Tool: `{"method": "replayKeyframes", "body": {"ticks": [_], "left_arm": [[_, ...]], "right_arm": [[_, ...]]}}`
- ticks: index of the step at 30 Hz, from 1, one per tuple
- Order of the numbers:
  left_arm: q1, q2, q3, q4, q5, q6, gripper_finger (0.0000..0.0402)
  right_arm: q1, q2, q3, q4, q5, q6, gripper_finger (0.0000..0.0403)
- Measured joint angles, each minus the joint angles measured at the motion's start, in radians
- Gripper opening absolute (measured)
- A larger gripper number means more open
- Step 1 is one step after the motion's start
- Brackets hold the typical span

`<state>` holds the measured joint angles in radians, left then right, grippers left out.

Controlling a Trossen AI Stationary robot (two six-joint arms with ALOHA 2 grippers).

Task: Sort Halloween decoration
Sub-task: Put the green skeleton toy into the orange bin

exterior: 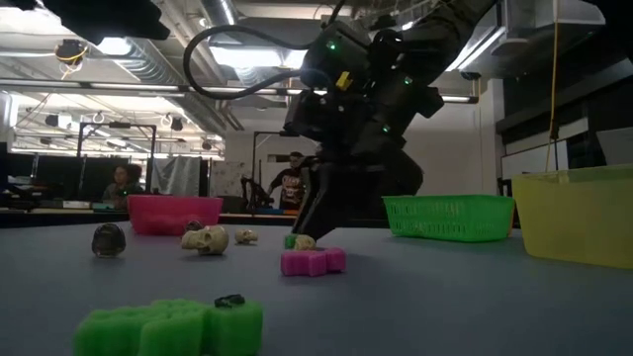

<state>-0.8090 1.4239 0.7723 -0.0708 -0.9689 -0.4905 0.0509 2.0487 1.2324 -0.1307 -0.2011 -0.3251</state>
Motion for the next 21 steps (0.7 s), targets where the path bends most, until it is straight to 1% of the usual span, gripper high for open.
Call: {"method": "replayKeyframes", "body": {"ticks": [3, 6, 11, 14, 18, 21], "left_arm": [[0.000, 0.000, 0.000, 0.000, 0.033, 0.002, 0.0144], [0.000, 0.000, 0.000, 0.000, 0.056, 0.003, 0.0144], [0.000, 0.000, 0.000, 0.000, 0.071, 0.003, 0.0144], [0.003, 0.000, 0.000, 0.000, 0.071, 0.004, 0.0144], [0.020, 0.000, 0.000, 0.001, 0.070, 0.008, 0.0144], [0.036, 0.000, 0.000, 0.004, 0.070, 0.092, 0.0144]], "right_arm": [[0.000, 0.000, 0.000, 0.003, 0.001, 0.013, 0.0048], [0.000, 0.000, 0.000, 0.003, 0.003, 0.031, 0.0034], [0.001, 0.000, 0.000, 0.009, -0.012, 0.087, 0.0045], [0.000, 0.004, 0.025, -0.004, -0.072, 0.144, 0.0053], [0.001, 0.003, 0.080, 0.006, -0.156, 0.250, 0.0052], [0.002, 0.003, 0.128, 0.005, -0.195, 0.377, 0.0048]]}}
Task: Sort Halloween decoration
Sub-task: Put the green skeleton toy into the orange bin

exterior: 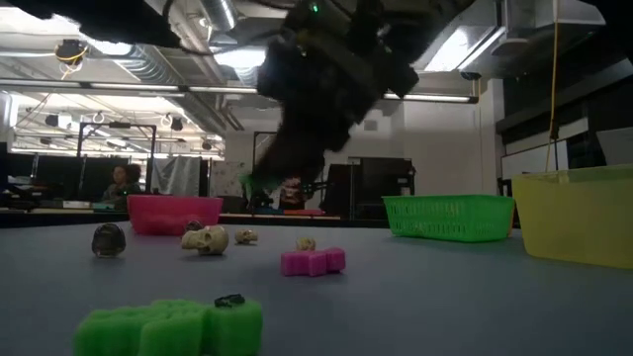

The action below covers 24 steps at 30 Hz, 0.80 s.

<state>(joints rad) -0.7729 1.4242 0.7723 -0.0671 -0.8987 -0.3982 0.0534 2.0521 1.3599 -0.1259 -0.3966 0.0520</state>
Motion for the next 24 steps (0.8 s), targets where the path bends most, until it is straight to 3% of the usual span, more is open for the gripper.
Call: {"method": "replayKeyframes", "body": {"ticks": [7, 13, 24], "left_arm": [[0.039, 0.000, 0.000, 0.000, 0.001, 0.224, 0.0144], [0.063, 0.000, 0.000, 0.000, 0.026, 0.349, 0.0144], [0.088, 0.000, 0.000, -0.001, 0.033, 0.358, 0.0144]], "right_arm": [[-0.002, -0.001, 0.087, 0.004, -0.089, 0.260, 0.0047], [-0.001, -0.002, 0.140, 0.004, -0.167, 0.367, 0.0047], [-0.001, -0.002, 0.206, 0.013, -0.206, 0.392, 0.0047]]}}
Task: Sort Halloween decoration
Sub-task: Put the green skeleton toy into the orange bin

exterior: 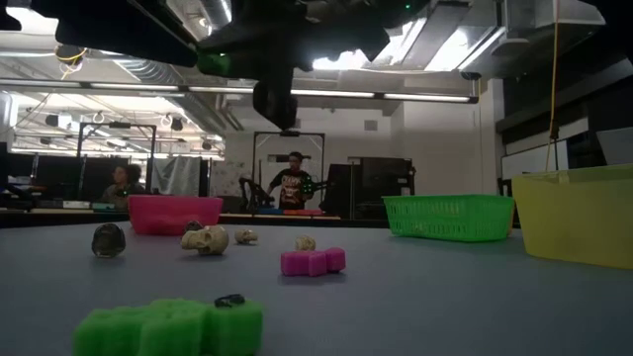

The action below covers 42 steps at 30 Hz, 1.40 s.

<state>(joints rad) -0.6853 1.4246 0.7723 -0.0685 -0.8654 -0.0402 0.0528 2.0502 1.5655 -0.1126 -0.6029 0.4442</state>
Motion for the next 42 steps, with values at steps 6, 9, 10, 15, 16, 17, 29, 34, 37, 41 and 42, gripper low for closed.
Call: {"method": "replayKeyframes", "body": {"ticks": [6, 9, 10, 15, 16, 17, 29, 34, 37, 41, 42], "left_arm": [[0.000, 0.000, 0.000, -0.003, 0.000, 0.002, 0.0141], [0.000, 0.000, 0.000, -0.003, -0.003, 0.025, 0.0131], [0.000, 0.000, 0.000, -0.003, -0.004, 0.027, 0.0126], [0.000, 0.000, 0.000, -0.010, -0.014, 0.027, 0.0097], [0.000, 0.000, 0.000, -0.011, -0.014, 0.027, 0.0091], [0.000, 0.000, 0.000, -0.013, -0.015, 0.027, 0.0084], [0.000, 0.000, 0.000, -0.022, -0.015, 0.027, 0.0022], [0.000, 0.000, 0.000, -0.022, -0.014, 0.026, 0.0015], [0.000, 0.000, 0.000, -0.022, -0.014, 0.025, 0.0015], [0.000, 0.000, 0.000, -0.023, -0.014, 0.025, 0.0014], [0.000, 0.000, 0.000, -0.024, -0.014, 0.025, 0.0014]], "right_arm": [[0.000, 0.000, 0.007, 0.000, 0.000, 0.000, 0.0047], [-0.001, 0.000, 0.007, 0.000, 0.000, 0.000, 0.0047], [-0.001, 0.000, 0.007, 0.000, 0.000, 0.000, 0.0047], [-0.001, 0.000, 0.007, 0.000, 0.000, 0.000, 0.0047], [-0.001, 0.000, 0.007, 0.000, 0.000, 0.000, 0.0047], [-0.001, 0.000, 0.007, 0.000, 0.000, 0.000, 0.0047], [0.000, 0.000, 0.007, -0.001, -0.001, -0.003, 0.0047], [0.000, 0.000, 0.007, -0.001, -0.001, -0.003, 0.0047], [0.000, 0.000, 0.007, -0.001, -0.001, -0.003, 0.0047], [0.000, 0.000, 0.007, -0.001, 0.015, -0.003, 0.0047], [0.000, 0.000, 0.007, -0.001, 0.016, -0.003, 0.0047]]}}
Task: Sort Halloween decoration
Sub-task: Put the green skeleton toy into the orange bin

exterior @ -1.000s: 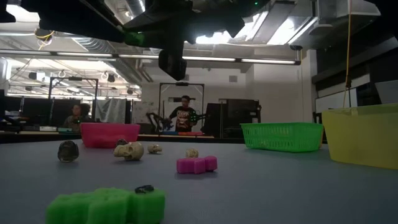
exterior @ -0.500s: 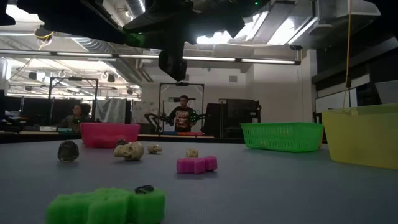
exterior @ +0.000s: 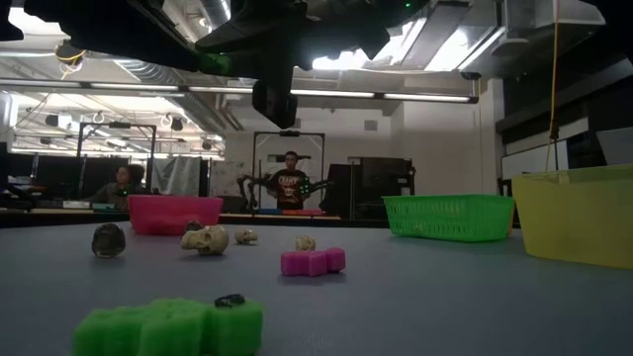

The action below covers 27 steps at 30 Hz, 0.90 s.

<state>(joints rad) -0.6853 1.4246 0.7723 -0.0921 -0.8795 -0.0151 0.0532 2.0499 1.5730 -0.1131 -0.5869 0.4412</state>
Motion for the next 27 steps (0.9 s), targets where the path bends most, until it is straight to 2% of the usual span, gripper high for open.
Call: {"method": "replayKeyframes", "body": {"ticks": [5, 11, 15, 22, 27], "left_arm": [[0.000, 0.000, 0.000, 0.000, 0.000, 0.000, 0.0014], [0.000, 0.000, 0.000, 0.004, 0.014, -0.002, 0.0014], [0.000, 0.000, 0.000, 0.003, 0.010, -0.002, 0.0014], [0.000, -0.004, 0.000, -0.019, -0.023, -0.001, 0.0014], [0.001, -0.075, 0.000, -0.182, -0.038, -0.035, 0.0014]], "right_arm": [[0.000, 0.000, 0.000, 0.001, 0.003, 0.000, 0.0064], [-0.002, -0.002, 0.003, 0.018, 0.019, -0.002, 0.0138], [-0.002, -0.004, 0.003, 0.009, 0.034, -0.002, 0.0170], [-0.002, -0.004, 0.003, -0.017, -0.048, 0.002, 0.0174], [-0.002, -0.004, 0.002, -0.068, -0.153, 0.023, 0.0173]]}}
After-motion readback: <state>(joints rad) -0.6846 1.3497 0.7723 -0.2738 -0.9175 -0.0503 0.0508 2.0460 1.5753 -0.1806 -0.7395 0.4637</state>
